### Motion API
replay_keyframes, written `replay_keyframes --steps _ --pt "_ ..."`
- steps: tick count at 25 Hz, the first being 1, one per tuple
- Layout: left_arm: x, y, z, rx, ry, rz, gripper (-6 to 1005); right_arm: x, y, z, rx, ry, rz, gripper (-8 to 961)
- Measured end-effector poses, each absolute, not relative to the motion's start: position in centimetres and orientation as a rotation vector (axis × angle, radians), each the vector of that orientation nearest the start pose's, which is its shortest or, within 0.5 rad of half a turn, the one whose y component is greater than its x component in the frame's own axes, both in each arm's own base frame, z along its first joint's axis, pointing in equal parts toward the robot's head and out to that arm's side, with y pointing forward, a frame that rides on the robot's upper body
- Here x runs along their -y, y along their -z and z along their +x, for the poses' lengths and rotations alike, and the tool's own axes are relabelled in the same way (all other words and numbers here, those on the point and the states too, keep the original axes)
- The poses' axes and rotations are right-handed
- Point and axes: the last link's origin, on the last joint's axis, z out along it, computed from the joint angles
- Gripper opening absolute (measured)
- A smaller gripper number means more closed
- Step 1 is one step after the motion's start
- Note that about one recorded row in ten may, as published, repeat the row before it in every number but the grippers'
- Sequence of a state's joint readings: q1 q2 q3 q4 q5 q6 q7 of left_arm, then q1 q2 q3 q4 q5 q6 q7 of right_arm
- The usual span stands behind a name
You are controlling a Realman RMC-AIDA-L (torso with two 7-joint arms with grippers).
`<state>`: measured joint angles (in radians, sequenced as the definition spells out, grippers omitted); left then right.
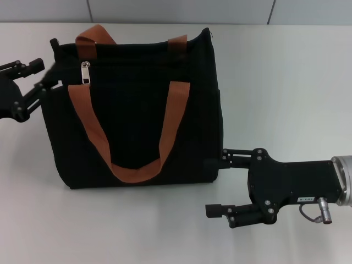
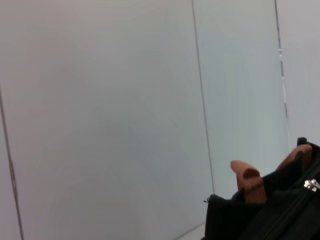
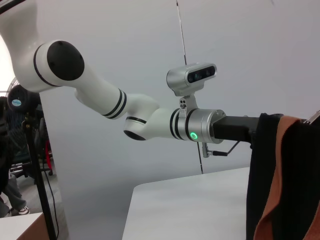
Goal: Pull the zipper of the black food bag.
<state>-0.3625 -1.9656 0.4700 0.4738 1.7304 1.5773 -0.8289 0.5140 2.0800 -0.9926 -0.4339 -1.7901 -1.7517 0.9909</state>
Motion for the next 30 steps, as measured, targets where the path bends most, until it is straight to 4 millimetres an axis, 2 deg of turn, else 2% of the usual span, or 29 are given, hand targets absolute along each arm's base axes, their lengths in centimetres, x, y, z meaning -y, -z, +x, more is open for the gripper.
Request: replay_keyframes --steps 1,8,12,17,22,23,24,25,30 --pt "-29.8 -6.9 -33.4 0.267 0.758 -2.250 596 -26.8 4.9 23.6 -0.184 -1.016 -3.007 790" --pt "-29.5 -6.4 -33.1 0.243 0.776 -2.253 270 -26.8 4.9 23.6 -0.184 -1.021 -3.003 790" --pt "-29.3 -6.3 -33.0 0.240 0.791 -2.254 96 -26.4 4.5 23.1 -0.186 -1.094 -3.019 790" --pt "-29.0 -6.2 -33.0 0.242 0.803 -2.250 16 -26.3 3.0 20.6 -0.282 -1.339 -3.056 790" --pt "-29.0 -6.3 -32.9 0.242 0.819 -2.233 16 -28.9 1.5 17.3 -0.578 -1.497 -3.059 790" --pt "-29.0 -6.3 -32.9 0.242 0.824 -2.228 16 -29.4 1.4 16.6 -0.620 -1.508 -3.070 790" --pt "-29.0 -6.3 -32.9 0.244 0.830 -2.223 16 -30.6 1.0 14.9 -0.681 -1.512 -3.098 790" --pt "-29.0 -6.3 -32.9 0.244 0.830 -2.223 16 -30.6 1.0 14.9 -0.681 -1.512 -3.098 790" --pt "-29.0 -6.4 -32.7 0.242 0.848 -2.203 16 -33.7 0.8 11.3 -0.825 -1.391 -3.113 790"
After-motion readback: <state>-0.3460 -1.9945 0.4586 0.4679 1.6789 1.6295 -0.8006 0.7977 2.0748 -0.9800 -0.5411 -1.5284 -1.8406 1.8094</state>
